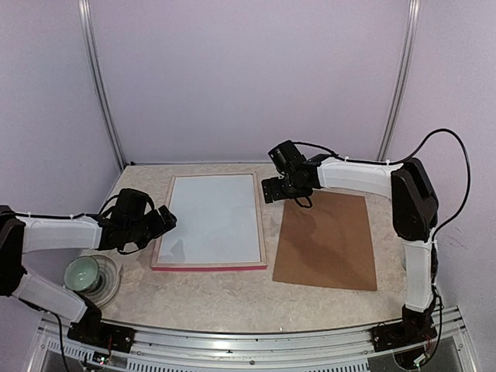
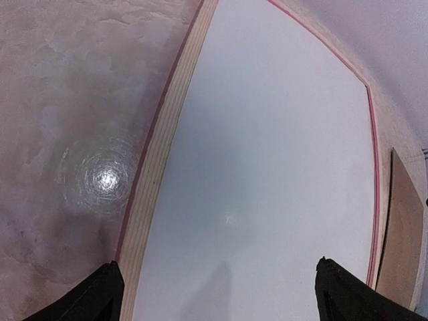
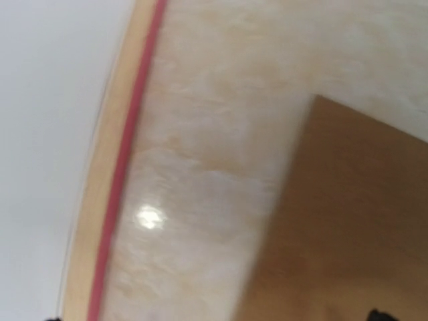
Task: Put the photo into the frame
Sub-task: Turn over the backboard.
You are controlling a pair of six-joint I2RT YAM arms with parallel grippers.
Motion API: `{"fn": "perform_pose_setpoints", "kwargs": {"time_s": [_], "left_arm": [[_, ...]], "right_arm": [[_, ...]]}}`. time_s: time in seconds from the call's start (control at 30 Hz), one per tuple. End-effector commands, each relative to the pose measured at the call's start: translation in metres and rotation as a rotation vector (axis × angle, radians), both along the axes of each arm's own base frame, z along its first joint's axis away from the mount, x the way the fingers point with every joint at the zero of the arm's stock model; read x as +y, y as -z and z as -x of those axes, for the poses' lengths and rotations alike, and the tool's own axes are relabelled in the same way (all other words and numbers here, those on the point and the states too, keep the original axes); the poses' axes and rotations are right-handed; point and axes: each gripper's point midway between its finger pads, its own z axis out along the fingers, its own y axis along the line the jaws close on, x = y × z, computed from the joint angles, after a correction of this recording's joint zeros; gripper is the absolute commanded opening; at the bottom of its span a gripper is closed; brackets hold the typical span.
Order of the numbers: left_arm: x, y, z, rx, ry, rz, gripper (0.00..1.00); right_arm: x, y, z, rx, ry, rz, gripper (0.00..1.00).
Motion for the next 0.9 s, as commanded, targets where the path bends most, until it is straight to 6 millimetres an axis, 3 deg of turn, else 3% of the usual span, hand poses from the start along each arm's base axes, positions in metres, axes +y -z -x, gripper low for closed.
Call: {"fn": "perform_pose_setpoints", "kwargs": {"time_s": [0.0,0.17,0.5,0.73,0.87], "left_arm": [[-0.003,-0.014,-0.014,-0.051,-0.014,0.018,0.99],[-0.003,-0.013,-0.013,-0.048,-0.014,0.012,0.99],[-0.005,-0.01,-0.009,-0.045,-0.006,0.013,0.99],[-0.007,-0.011,-0.008,-0.049,-0.002,0.015,0.99],[-0.009,-0.015,-0.009,-0.056,0.003,0.015,0.99]], "right_arm": [[0.025,0.016,-0.002,-0.005,-0.036,0.074,0.99],[0.049,0.037,-0.002,0.0,-0.073,0.129,0.99],[0.049,0.075,-0.001,0.033,-0.067,0.224,0.99],[0.049,0.079,0.0,0.038,-0.077,0.229,0.99],[0.052,0.058,-0.001,0.011,-0.084,0.195,0.99]]}}
